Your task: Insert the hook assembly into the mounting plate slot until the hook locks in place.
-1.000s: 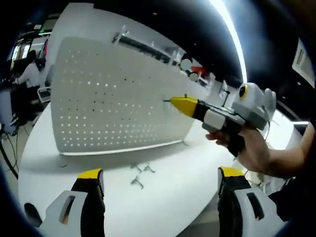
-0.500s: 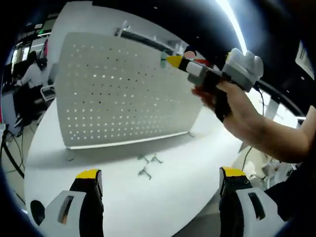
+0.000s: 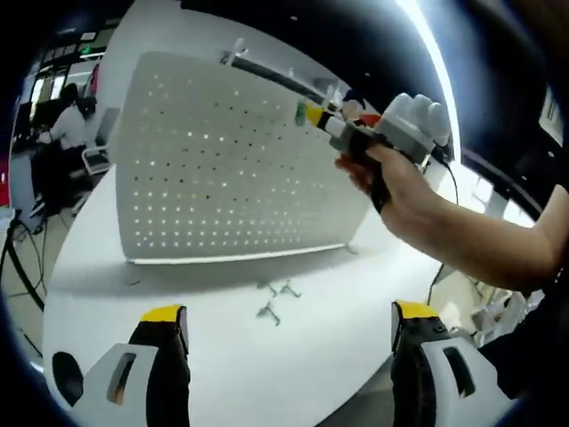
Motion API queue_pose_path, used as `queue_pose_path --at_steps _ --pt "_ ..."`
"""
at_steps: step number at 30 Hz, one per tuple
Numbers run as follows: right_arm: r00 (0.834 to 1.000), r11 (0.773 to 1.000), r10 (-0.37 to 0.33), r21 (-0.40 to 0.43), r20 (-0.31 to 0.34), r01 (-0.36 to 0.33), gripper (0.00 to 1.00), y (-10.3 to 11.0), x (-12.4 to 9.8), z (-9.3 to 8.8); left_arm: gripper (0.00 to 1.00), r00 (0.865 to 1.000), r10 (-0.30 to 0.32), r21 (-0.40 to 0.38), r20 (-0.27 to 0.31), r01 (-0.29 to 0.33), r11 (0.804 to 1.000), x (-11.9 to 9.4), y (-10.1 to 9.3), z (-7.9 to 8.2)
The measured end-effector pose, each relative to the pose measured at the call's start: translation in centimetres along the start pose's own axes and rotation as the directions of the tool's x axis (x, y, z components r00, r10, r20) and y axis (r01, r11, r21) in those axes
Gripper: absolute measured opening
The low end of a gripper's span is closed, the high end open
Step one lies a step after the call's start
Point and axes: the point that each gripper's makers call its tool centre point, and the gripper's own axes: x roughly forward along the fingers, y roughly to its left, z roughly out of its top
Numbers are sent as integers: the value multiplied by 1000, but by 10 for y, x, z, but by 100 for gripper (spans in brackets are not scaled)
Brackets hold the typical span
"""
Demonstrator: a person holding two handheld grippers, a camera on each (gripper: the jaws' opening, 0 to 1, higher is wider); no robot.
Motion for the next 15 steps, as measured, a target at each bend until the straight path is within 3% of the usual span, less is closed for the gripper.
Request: queue_pose_path --at_steps 15 --pt "999 999 -45 2 28 45 0 -5 17 -7 90 1000 18 -11 -2 -18 1000 -1 13 2"
